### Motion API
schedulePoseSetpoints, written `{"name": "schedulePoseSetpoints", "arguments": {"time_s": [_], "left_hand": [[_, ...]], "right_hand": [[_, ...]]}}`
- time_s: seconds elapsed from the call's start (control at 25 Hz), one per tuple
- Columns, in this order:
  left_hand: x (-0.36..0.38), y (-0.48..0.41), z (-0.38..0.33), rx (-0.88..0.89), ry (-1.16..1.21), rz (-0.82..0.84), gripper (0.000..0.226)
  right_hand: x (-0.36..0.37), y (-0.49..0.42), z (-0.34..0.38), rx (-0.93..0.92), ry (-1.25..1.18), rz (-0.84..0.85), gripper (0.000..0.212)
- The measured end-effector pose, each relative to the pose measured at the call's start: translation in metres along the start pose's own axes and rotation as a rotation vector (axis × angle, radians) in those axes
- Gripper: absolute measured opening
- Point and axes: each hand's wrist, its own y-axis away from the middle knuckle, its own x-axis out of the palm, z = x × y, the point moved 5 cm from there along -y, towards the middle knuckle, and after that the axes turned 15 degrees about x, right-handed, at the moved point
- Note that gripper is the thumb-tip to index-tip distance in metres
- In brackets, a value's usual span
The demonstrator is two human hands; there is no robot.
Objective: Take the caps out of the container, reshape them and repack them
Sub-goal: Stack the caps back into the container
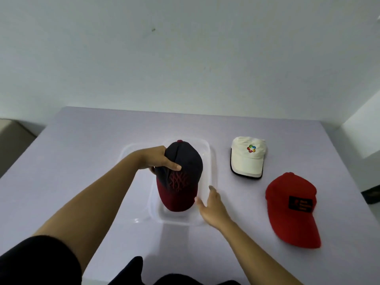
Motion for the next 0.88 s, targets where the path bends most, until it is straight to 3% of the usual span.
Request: {"name": "schedulePoseSetpoints", "arguments": {"time_s": [0.2, 0.32, 0.4, 0.52, 0.64, 0.76, 0.88], "left_hand": [[0.032, -0.041, 0.046, -0.089, 0.0, 0.199, 0.038], [0.038, -0.057, 0.067, -0.128, 0.07, 0.208, 0.036], [0.036, -0.065, 0.077, -0.125, 0.11, 0.154, 0.047], [0.034, -0.069, 0.084, -0.146, 0.155, 0.045, 0.081], [0.034, -0.073, 0.078, -0.107, -0.015, 0.001, 0.104], [0.028, -0.076, 0.046, 0.041, -0.229, -0.169, 0.094], [0.035, -0.077, -0.016, 0.295, -0.289, -0.415, 0.072]], "right_hand": [[0.027, -0.002, -0.007, 0.053, -0.02, -0.134, 0.086], [0.031, -0.006, -0.012, 0.11, -0.008, -0.189, 0.087], [0.034, -0.006, -0.013, 0.103, -0.011, -0.208, 0.088], [0.034, -0.008, -0.013, 0.095, 0.018, -0.22, 0.088], [0.033, -0.009, -0.013, 0.07, -0.048, -0.102, 0.079], [0.02, -0.01, -0.018, 0.049, -0.204, 0.056, 0.067], [-0.027, -0.016, -0.028, -0.036, -0.314, -0.126, 0.057]]}}
